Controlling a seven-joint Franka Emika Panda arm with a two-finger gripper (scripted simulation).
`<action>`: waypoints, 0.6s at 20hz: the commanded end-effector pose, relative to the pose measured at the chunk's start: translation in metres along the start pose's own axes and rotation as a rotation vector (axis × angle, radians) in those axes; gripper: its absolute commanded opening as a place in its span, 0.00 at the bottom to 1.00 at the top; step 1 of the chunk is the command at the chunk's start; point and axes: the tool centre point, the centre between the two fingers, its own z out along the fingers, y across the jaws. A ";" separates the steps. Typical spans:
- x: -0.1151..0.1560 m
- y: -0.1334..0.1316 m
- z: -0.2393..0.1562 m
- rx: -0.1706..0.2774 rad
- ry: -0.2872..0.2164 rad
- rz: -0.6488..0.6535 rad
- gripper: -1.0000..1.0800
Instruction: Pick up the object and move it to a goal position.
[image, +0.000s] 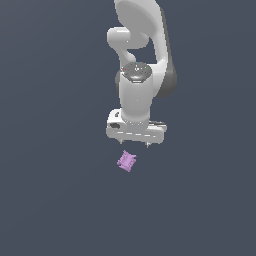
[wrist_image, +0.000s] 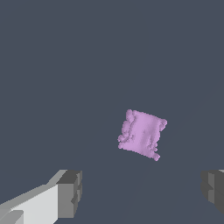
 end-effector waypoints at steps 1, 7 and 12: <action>0.004 0.007 0.018 -0.005 -0.012 0.072 0.96; 0.009 0.020 0.055 -0.021 -0.034 0.211 0.96; 0.011 0.027 0.074 -0.032 -0.043 0.281 0.96</action>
